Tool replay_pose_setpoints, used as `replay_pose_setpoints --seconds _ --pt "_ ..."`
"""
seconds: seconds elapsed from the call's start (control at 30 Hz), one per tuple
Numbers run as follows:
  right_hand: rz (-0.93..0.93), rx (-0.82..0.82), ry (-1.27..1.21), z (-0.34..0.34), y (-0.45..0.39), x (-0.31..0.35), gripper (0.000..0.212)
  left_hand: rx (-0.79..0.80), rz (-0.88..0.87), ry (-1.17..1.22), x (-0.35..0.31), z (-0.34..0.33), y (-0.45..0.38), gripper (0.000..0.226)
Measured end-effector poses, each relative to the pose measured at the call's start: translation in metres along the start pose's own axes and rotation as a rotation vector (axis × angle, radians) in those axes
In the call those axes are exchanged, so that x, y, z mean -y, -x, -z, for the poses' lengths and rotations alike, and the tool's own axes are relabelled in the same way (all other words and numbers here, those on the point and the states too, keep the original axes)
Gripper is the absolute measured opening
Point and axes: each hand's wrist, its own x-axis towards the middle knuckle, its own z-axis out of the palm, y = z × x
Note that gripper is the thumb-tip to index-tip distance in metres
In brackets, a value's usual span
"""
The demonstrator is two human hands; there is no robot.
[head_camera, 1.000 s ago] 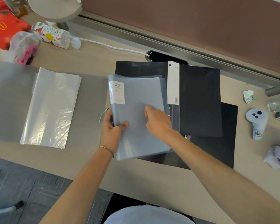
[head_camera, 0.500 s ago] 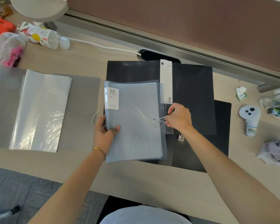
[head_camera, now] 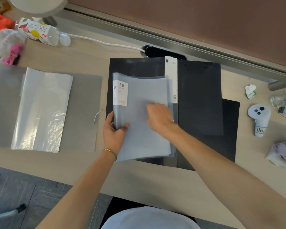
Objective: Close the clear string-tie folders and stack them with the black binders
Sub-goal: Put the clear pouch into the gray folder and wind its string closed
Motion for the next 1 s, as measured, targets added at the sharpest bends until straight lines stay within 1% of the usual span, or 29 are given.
replay_pose_setpoints --seconds 0.07,0.1,0.17,0.23,0.37,0.4,0.43,0.47,0.57,0.63,0.7,0.8,1.0 --pt "0.066 -0.026 0.060 -0.011 0.011 0.007 0.045 -0.038 0.016 0.030 0.002 -0.001 -0.001 0.044" --pt "0.070 -0.054 0.033 -0.017 0.018 0.006 0.045 -0.069 0.032 0.044 0.005 0.000 -0.001 0.042" --pt "0.005 -0.095 -0.133 -0.032 0.030 -0.004 0.033 -0.123 0.073 0.072 0.010 0.003 -0.002 0.042" --pt "-0.154 -0.121 -0.355 -0.049 0.040 -0.019 0.019 -0.139 0.095 0.083 0.017 0.004 -0.002 0.044" --pt "-0.534 -0.166 -0.945 -0.052 0.048 -0.034 0.018 -0.107 0.108 0.062 0.027 0.004 0.002 0.040" --pt "-0.588 -0.165 -1.024 -0.049 0.047 -0.037 0.017 -0.099 0.112 0.068 0.029 0.003 0.003 0.040" --pt "-0.613 -0.164 -1.048 -0.046 0.045 -0.040 0.017 -0.093 0.112 0.072 0.030 0.004 0.003 0.041" --pt "-0.618 -0.171 -1.018 -0.044 0.043 -0.043 0.017 -0.091 0.112 0.073 0.030 0.004 0.003 0.041" --pt "-0.560 -0.217 -0.786 -0.038 0.039 -0.051 0.014 -0.093 0.114 0.083 0.029 0.006 0.000 0.042" --pt "-0.529 -0.202 -0.645 -0.031 0.036 -0.055 0.009 -0.081 0.106 0.080 0.027 0.006 -0.001 0.043" --pt "-0.521 -0.177 -0.533 -0.023 0.029 -0.059 0.011 -0.067 0.089 0.064 0.026 0.006 -0.003 0.044" --pt "-0.456 -0.165 -0.452 -0.012 0.017 -0.062 0.014 -0.046 0.060 0.043 0.025 0.008 -0.006 0.046" --pt "-0.178 -0.169 -0.344 0.003 -0.003 -0.057 0.019 -0.029 0.038 0.029 0.023 0.009 -0.008 0.050"
